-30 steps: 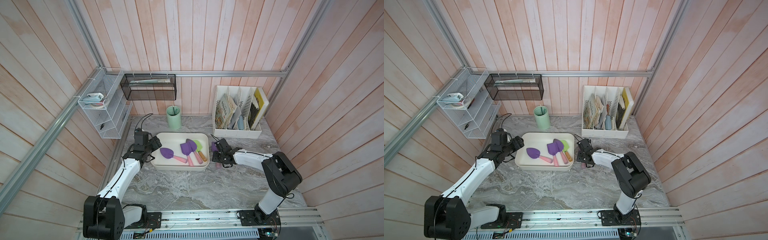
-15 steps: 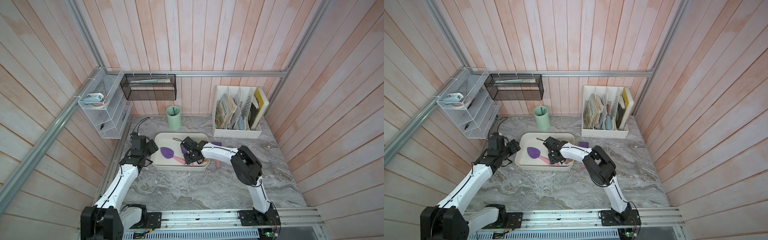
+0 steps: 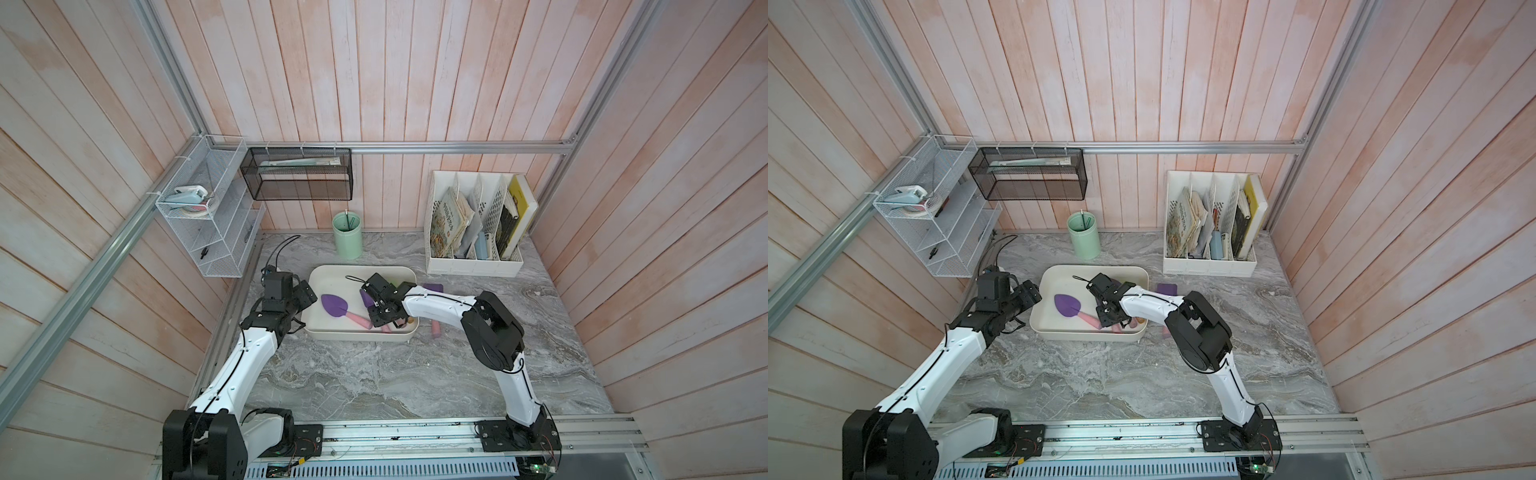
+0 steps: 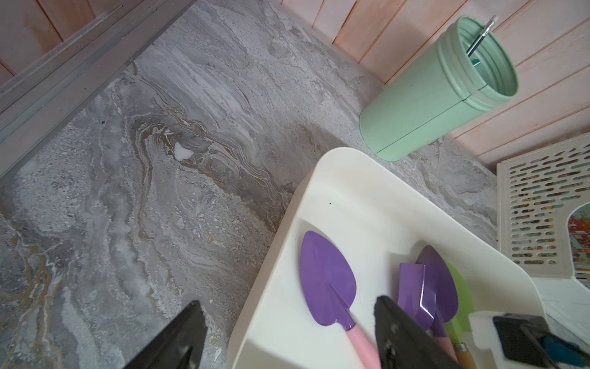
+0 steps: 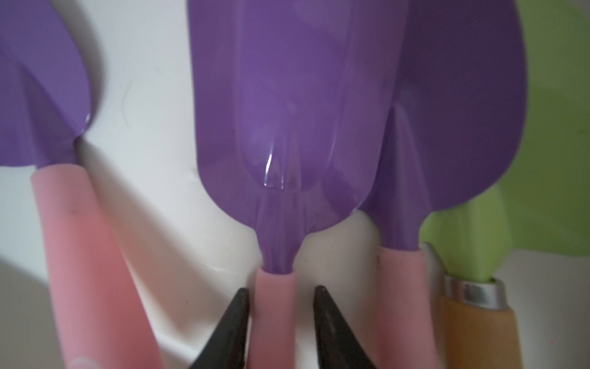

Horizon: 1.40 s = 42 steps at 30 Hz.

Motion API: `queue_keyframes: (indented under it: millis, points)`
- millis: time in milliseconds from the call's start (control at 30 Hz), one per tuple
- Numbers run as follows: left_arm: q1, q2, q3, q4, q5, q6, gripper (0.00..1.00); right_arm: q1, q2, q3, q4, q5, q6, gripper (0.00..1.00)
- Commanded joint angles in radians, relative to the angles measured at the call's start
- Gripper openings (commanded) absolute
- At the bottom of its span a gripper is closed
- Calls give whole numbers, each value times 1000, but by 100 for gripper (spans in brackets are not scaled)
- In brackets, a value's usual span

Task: Take the shovel out of the storage box
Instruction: Pick up the shovel from the storage box, then place the shovel at the center of the board.

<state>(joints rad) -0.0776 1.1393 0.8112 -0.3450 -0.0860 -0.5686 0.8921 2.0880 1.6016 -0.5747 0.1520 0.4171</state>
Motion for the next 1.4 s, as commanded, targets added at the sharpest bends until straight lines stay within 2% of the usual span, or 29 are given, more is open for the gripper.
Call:
queue_keyframes:
  millis: [0, 333, 367, 533, 633, 767, 900, 1067, 1133, 1367]
  points:
    - [4, -1, -21, 0, -3, 8, 86, -4, 40, -14, 19, -46, -9, 61]
    - [7, 23, -44, 8, 6, -5, 86, -2, 100, -43, 30, -63, -10, 56]
    - [10, 25, -43, 7, 8, -5, 86, -1, 106, -42, 30, -65, -11, 52]
    - [10, 32, -40, 10, 8, -5, 86, -1, 111, -39, 40, -61, -9, 11]
    - [10, 42, -43, 18, 12, -7, 86, -1, 95, -22, 46, -36, -13, 0]
    - [12, 59, -43, 26, 27, -11, 86, -2, 1, 46, 14, 44, -47, 0]
    - [10, 71, -44, 35, 31, -18, 86, -30, -180, 40, 11, 110, -39, 0]
    - [11, 85, -50, 48, 42, -22, 86, -151, -447, -175, 101, 96, 13, 0]
    - [12, 92, -51, 55, 49, -26, 86, -232, -533, -283, 105, 89, 38, 0]
    - [10, 130, -37, 68, 77, -30, 86, -501, -721, -638, 176, -10, 58, 0]
